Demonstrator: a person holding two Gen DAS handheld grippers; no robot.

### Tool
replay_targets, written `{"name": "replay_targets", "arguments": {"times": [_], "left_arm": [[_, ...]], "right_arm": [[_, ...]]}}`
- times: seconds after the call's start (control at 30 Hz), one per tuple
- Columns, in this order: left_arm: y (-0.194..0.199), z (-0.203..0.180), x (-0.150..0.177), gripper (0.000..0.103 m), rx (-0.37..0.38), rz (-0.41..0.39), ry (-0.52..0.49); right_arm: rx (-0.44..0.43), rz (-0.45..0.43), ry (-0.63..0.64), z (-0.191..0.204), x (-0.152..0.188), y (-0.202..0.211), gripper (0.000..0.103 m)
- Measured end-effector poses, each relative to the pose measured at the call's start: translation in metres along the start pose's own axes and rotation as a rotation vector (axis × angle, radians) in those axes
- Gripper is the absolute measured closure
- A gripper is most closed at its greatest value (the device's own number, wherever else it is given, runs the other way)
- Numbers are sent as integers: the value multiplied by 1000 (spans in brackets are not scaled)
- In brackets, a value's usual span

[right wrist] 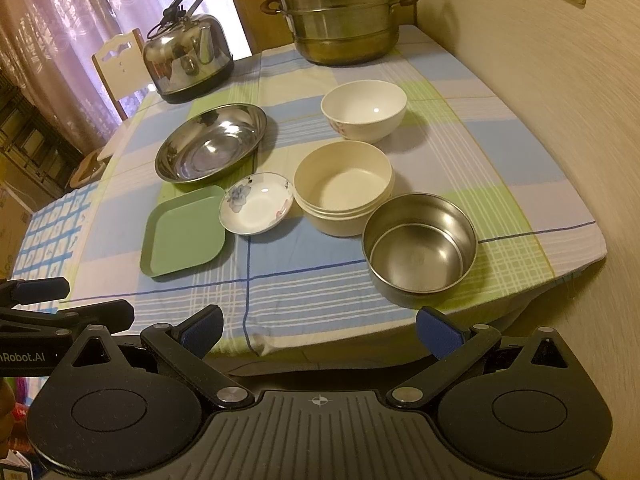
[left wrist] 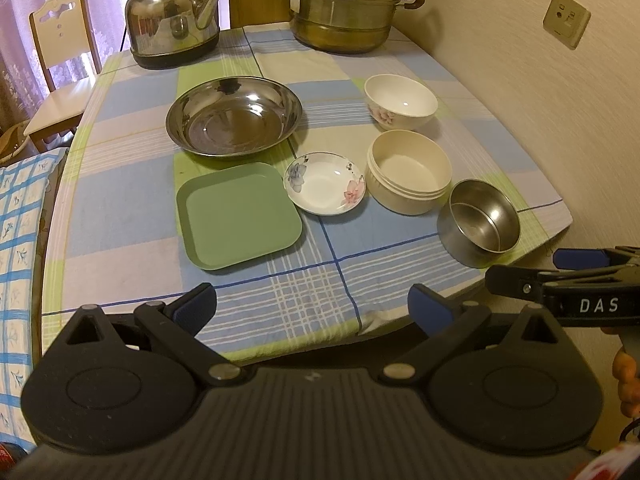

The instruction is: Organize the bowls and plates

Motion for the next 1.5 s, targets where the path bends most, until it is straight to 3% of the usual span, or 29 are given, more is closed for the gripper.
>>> {"name": "replay_targets", "arguments": {"times": [0.93,1.1,1.5], "left_arm": [[-14,-13,-5,1,-70,-8,84],[-13,-11,-6,1,-112,-29,140],[-11,8,-1,1,-248,-80,273]], "right_arm": [[-64,-17,79,-19,-19,-13,1],[-140,-73,133,-19,-29,-14,1],[-298,-102,201,-17,-43,-41,1]]}}
Point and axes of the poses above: each gripper's, at about its wrist camera, not at the fingertips, and y roughly against the way its jaws point, z to its left, x to its underside, the point moved 6 cm from there along -y, roughly the way its jaws point, and after that the axes turned 15 degrees about y, right-handed, at the moved point
